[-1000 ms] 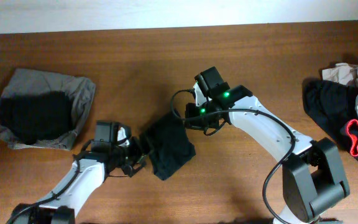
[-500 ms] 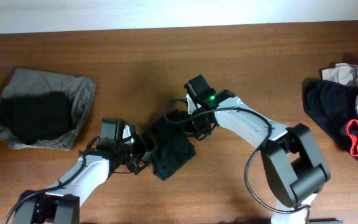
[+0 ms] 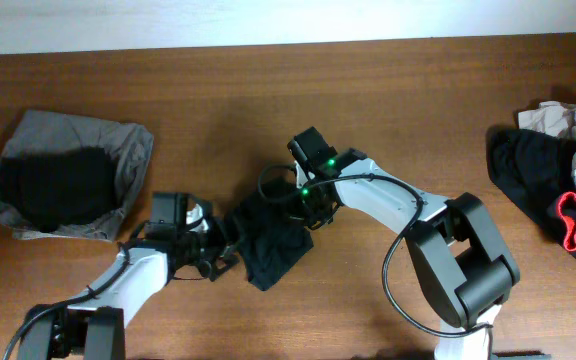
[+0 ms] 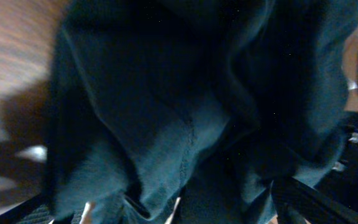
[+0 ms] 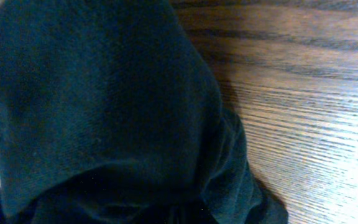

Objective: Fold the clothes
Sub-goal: 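Grasp the folded green bundle from both sides with both grippers, then carry the bundle leftward with the left gripper, releasing the right gripper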

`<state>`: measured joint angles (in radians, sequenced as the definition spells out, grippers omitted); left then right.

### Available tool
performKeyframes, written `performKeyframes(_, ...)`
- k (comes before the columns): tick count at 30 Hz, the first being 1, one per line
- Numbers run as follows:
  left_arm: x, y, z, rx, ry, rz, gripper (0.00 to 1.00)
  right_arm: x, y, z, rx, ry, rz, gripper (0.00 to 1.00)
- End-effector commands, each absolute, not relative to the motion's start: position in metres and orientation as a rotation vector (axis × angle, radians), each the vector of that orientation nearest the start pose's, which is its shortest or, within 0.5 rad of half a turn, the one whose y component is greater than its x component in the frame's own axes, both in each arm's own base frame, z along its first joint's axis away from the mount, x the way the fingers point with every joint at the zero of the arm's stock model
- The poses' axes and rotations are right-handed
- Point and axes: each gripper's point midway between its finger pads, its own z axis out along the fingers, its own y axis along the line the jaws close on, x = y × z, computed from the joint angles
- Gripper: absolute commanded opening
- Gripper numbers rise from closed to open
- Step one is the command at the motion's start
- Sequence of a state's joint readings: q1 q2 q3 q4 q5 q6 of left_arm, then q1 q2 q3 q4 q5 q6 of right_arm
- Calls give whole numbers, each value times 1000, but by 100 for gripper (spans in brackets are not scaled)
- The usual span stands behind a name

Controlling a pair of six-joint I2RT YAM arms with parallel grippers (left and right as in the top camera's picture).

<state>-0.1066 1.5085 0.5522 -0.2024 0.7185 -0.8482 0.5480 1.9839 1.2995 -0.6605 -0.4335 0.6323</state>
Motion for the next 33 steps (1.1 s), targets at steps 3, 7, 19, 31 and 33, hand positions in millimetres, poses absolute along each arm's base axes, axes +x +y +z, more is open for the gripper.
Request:
performKeyframes(3,262,-143,25,-581,2731,-1246,98,305,278,15,55,3122,760,4)
performKeyframes(7,268,-159,34,-368,2680,-1267,99,306,278,15,56,3119,758,4)
performKeyframes(19,266,-164,33,-336,2688,-1259,91,306,279,15,55,3120,761,4)
performKeyframes(31,268,-169,34,-307,2676,-1253,43,303,282,17,55,3128,801,4)
performKeyframes(33,265,-168,32,-319,2692,-1258,46,303,282,17,55,3128,801,4)
